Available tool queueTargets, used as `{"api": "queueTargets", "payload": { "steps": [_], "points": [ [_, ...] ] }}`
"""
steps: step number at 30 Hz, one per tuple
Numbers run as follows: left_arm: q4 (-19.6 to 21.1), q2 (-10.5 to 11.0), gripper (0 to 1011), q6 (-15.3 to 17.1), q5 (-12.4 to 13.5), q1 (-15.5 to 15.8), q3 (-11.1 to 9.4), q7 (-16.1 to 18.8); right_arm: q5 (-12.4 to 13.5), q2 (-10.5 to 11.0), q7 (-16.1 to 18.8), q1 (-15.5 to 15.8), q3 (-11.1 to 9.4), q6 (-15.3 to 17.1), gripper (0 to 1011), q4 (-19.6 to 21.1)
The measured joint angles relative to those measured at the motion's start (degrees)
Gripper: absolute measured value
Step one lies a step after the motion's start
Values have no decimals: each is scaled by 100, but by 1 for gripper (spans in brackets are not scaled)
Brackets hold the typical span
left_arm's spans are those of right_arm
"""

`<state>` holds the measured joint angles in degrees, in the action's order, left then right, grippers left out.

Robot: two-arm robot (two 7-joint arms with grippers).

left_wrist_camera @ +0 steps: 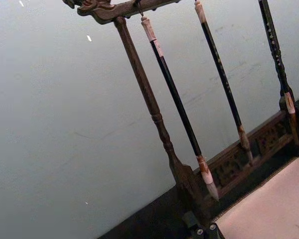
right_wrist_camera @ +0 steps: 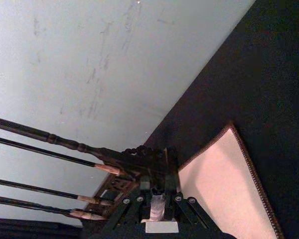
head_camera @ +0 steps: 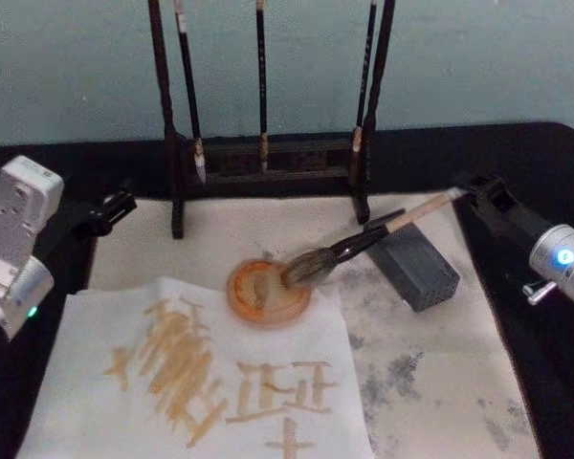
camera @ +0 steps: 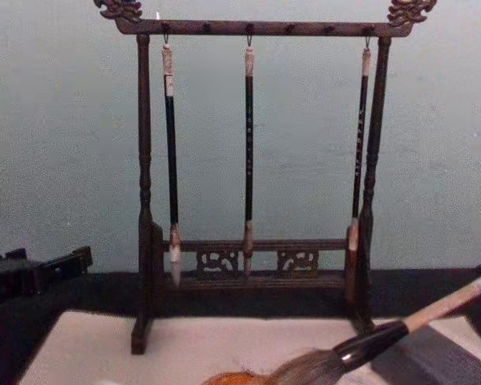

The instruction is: Pick up the brush from the inkstone, write on the paper, then place the brush back to its original position.

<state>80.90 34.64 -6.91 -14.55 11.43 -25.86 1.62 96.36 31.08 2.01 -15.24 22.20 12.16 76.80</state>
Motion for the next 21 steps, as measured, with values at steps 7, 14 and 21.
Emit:
{"api": "queueTargets", "payload": {
  "steps": [7,14,21],
  "points": [
    [0,0,1002,0,0,0,0,0,0,-3,-2,4,-4,1,250,4],
    [0,0,1000,0,0,0,0,0,-1,-5,-4,7,-9,3,522,8],
    [0,0,1002,0,0,0,0,0,-3,-5,-4,8,-9,6,729,8]
  ]
}}
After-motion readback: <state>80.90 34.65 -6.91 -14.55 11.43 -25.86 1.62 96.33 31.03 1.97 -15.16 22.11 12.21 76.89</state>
